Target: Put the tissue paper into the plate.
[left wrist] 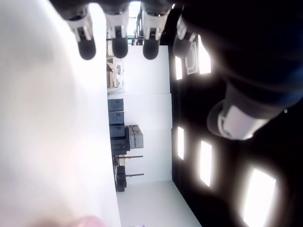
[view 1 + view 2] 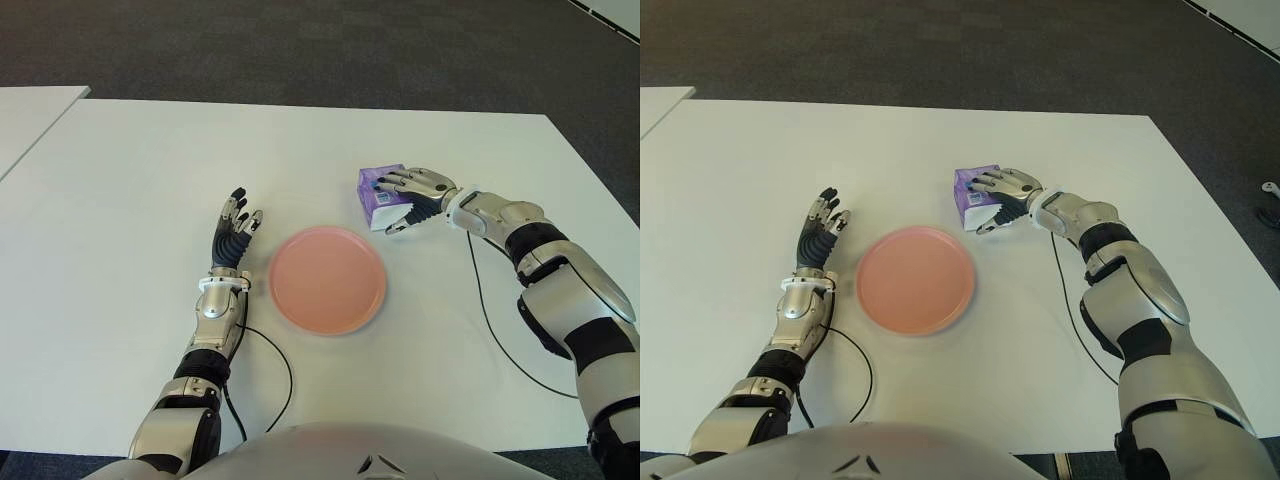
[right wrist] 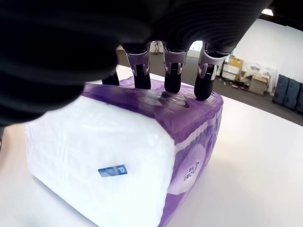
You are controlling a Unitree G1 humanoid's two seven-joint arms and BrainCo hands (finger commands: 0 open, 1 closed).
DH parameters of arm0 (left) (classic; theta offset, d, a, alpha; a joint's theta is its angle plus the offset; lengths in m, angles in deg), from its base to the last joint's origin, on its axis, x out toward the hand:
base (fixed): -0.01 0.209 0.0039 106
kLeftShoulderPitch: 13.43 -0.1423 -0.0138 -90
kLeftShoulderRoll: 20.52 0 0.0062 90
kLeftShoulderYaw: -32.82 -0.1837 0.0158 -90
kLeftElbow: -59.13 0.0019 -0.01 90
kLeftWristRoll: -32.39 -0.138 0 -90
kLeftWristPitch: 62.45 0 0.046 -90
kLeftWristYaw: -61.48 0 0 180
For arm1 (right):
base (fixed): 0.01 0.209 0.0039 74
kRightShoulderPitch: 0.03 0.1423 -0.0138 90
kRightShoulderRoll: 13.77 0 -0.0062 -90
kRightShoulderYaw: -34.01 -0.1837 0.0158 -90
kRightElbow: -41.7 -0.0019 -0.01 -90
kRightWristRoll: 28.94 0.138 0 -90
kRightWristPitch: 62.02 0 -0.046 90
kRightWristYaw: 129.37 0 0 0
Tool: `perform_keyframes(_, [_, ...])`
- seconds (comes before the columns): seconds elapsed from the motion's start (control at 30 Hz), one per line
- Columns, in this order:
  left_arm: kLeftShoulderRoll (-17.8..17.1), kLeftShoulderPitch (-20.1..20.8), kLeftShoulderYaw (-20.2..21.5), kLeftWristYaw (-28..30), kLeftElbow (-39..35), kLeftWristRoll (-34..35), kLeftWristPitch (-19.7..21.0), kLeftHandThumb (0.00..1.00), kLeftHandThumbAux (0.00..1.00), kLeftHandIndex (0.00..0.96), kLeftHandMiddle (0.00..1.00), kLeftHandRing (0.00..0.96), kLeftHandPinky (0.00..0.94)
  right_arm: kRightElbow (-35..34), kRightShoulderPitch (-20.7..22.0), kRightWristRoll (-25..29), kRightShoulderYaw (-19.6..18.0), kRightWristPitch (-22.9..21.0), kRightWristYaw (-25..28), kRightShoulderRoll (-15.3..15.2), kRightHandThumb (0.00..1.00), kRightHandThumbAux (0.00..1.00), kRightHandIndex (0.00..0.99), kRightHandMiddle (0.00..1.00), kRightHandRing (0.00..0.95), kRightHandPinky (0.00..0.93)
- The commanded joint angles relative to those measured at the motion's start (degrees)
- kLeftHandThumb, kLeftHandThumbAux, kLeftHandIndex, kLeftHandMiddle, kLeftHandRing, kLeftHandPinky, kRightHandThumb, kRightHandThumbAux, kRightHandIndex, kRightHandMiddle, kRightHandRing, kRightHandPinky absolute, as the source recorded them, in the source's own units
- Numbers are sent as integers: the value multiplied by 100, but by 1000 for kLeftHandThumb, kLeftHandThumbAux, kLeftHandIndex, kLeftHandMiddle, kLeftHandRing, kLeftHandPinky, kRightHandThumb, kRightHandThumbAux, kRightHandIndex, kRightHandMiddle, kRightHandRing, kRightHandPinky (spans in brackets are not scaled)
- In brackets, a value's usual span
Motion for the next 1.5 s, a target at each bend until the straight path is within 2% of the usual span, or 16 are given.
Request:
perform_keyframes(0.03, [49,-489,30,-31,350,-9,94,18,589,0,0,0,0,208,-181,-28,61,-104,185,87,350,323,0,0,0,0])
perform_keyframes(0.53, [84,-520,28,-51,309,-29,55,25,589,0,0,0,0,313,-192,367,-224,-92,269,171,358,379,0,6,0,0])
perform_keyframes(0.93, [82,-575,-9,-170,245,-134,50,32,594,0,0,0,0,348,-226,227,-94,-212,107,235,387,408,0,17,0,0])
perform_keyframes(1.03, [75,-582,-34,-215,206,-159,124,31,578,0,0,0,0,336,-406,90,43,-364,-159,407,404,420,0,23,0,0])
perform_keyframes(1.23, [85,-625,-84,-250,137,-185,187,39,542,0,0,0,0,418,-961,-421,558,-1087,-1472,714,486,442,2,69,35,10])
perform_keyframes(1.5, [84,-681,-98,-255,98,-184,184,32,549,0,0,0,0,765,-1540,-606,999,-1821,-2271,1070,588,424,35,133,112,82])
